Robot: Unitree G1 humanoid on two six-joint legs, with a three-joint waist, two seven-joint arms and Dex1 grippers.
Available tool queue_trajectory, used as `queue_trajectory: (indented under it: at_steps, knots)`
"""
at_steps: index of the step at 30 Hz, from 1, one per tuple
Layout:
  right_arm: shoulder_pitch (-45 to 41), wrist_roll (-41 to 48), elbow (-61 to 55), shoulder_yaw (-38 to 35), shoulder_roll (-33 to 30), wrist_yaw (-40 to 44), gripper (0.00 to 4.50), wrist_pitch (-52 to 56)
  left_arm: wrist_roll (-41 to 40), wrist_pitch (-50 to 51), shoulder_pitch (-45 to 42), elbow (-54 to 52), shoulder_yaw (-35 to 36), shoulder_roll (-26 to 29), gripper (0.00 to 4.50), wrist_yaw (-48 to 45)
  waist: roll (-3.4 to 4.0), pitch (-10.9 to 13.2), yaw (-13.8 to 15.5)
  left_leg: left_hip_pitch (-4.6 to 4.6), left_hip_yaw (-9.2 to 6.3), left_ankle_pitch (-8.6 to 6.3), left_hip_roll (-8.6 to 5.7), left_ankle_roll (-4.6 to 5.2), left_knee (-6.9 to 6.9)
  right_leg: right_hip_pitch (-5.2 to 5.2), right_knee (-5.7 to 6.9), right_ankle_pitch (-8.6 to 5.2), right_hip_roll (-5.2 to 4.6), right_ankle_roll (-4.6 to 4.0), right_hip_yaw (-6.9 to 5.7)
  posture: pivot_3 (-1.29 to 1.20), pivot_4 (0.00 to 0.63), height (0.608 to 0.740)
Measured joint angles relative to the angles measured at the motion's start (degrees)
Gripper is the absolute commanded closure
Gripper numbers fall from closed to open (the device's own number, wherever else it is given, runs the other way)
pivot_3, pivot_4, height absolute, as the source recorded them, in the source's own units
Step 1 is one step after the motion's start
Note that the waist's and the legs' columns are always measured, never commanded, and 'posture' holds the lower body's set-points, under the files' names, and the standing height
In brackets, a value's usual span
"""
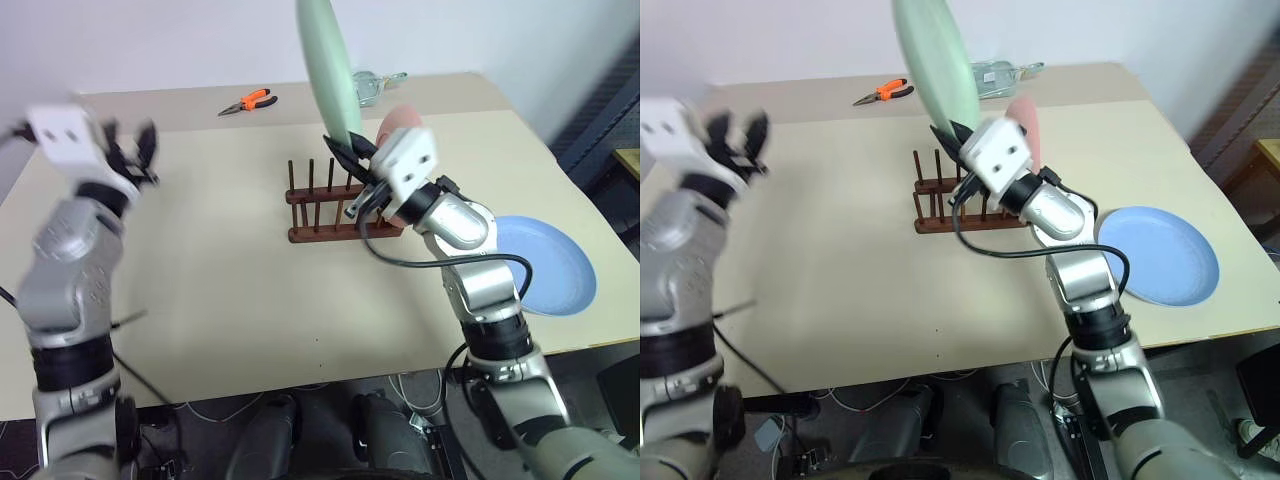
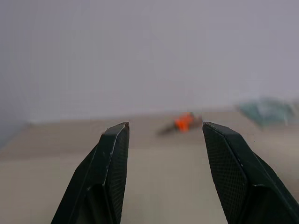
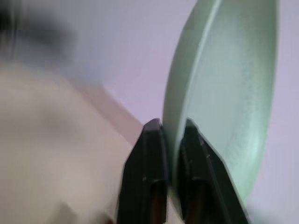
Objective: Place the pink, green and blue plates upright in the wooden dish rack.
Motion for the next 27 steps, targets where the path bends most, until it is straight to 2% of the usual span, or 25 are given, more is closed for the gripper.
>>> queue_trajectory:
  at_steps: [2,6,11,24,27]
  knots:
    - [2.68,8.42,-3.01,-2.84,0.48,-1.03,4.5,8.31,0.76,-2.03,6.59,-0.21,-3.46,-0.75,1.97,-4.72,0.02,0.02,-0.01,-0.06,0.0,0.0,0.02,0.0,-0.02,-0.11,0.01,0.02,0.01,-0.05,0.02,0.0,0.15,0.74]
    - [3.76,15.23,-5.3,-5.56,2.43,-5.79,4.5,16.46,0.41,-4.12,13.71,-3.41,-7.11,-0.62,1.97,-13.33,0.14,0.04,-0.55,-0.07,0.02,0.01,0.14,-0.04,-0.08,-0.19,0.03,-0.05,-0.03,-0.34,0.0,0.0,0.15,0.74]
    - [3.77,16.58,-5.52,-6.98,2.77,-8.94,4.5,18.51,-0.42,-4.12,18.62,-7.04,-10.44,-0.21,1.97,-19.58,0.35,0.03,-0.69,-0.06,0.09,0.02,0.15,-0.03,-0.1,-0.21,0.03,-0.06,-0.04,-0.35,0.01,0.0,0.15,0.74]
    - [3.36,17.66,-3.29,-6.79,1.98,-8.63,4.5,20.87,2.05,-4.0,19.02,-8.27,-15.36,-0.69,1.97,-21.02,0.36,0.03,-0.61,-0.06,0.1,0.02,0.15,-0.02,-0.07,-0.19,0.02,-0.05,-0.02,-0.32,-0.04,0.0,0.15,0.74]
    - [2.98,16.94,-1.45,-6.11,0.99,-8.65,3.42,22.12,2.41,-4.01,19.02,-8.63,-15.96,-0.73,1.9,-21.45,0.36,0.03,-0.61,-0.06,0.1,0.02,0.15,-0.02,-0.08,-0.2,0.02,-0.06,-0.03,-0.33,-0.04,0.0,0.15,0.74]
